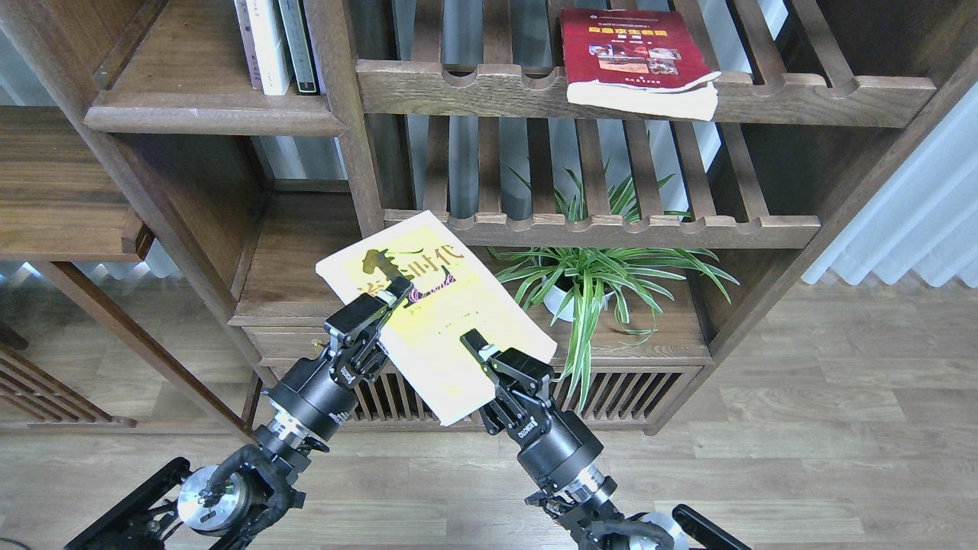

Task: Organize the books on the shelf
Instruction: 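Grip the yellow-green book between both grippers and lower it, then carry the yellow-green book away with the left gripper, releasing right, then lift the yellow-green book up and out of view with the left gripper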

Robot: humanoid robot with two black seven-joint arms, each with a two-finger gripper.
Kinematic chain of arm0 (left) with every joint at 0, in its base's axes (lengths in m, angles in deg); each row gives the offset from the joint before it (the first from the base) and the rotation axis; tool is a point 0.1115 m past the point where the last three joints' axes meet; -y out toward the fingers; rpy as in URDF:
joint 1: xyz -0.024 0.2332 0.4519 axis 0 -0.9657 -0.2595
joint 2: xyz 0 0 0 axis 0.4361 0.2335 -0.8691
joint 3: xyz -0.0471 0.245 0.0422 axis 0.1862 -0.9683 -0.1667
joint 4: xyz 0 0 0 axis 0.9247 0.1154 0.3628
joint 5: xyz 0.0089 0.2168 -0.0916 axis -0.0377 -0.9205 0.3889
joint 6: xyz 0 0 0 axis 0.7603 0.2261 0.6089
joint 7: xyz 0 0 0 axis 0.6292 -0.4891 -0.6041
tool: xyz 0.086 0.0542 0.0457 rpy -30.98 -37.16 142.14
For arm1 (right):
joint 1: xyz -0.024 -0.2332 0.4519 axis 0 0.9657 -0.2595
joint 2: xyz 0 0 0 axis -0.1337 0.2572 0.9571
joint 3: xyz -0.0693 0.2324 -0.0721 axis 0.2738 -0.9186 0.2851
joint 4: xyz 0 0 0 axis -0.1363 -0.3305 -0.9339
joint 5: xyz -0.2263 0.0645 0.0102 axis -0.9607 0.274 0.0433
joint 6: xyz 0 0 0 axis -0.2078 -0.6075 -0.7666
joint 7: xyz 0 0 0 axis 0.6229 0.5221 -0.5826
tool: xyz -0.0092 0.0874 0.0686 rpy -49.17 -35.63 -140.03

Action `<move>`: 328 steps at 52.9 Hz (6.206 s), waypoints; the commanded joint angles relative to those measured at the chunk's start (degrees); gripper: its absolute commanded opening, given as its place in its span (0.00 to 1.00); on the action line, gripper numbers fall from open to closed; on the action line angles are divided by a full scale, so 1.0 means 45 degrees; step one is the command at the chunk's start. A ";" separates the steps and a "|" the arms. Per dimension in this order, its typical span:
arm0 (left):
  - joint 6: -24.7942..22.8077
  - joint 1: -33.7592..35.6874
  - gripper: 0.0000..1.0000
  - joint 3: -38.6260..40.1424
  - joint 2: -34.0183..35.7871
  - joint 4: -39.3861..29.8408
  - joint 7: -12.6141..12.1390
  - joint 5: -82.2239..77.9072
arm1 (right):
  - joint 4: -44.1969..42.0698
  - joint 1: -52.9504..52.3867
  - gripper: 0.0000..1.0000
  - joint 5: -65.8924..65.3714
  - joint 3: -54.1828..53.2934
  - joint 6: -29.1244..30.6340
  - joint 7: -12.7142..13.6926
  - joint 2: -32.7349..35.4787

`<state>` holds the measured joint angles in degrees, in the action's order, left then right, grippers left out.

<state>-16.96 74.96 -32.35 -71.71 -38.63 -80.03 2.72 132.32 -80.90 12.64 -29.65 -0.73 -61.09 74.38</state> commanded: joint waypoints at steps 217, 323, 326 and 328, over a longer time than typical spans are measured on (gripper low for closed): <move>0.0000 0.1305 0.06 0.3500 0.9781 -0.0891 0.0019 -0.1071 | -0.2101 -0.0216 0.94 -0.1639 -0.1153 0.0000 -0.0217 -0.0092; 0.1123 0.8532 0.05 0.4496 0.6871 0.3308 0.0897 -0.8003 | -0.1906 -0.0275 0.94 -0.2576 -0.0274 0.0000 -0.0217 -0.0092; 0.1456 0.8669 0.05 0.4399 0.6695 0.3309 0.1054 -0.8219 | -0.1906 -0.0275 0.94 -0.2596 -0.0196 0.0000 -0.0217 -0.0092; 0.1787 0.8708 0.05 0.4320 0.6384 0.3347 0.1307 -0.8452 | -0.1906 -0.0256 0.94 -0.2635 -0.0118 0.0000 -0.0217 -0.0092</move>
<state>-12.33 113.17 -12.09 -40.66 -24.09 -75.99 -32.95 123.74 -82.21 1.10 -30.95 -0.73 -62.07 73.97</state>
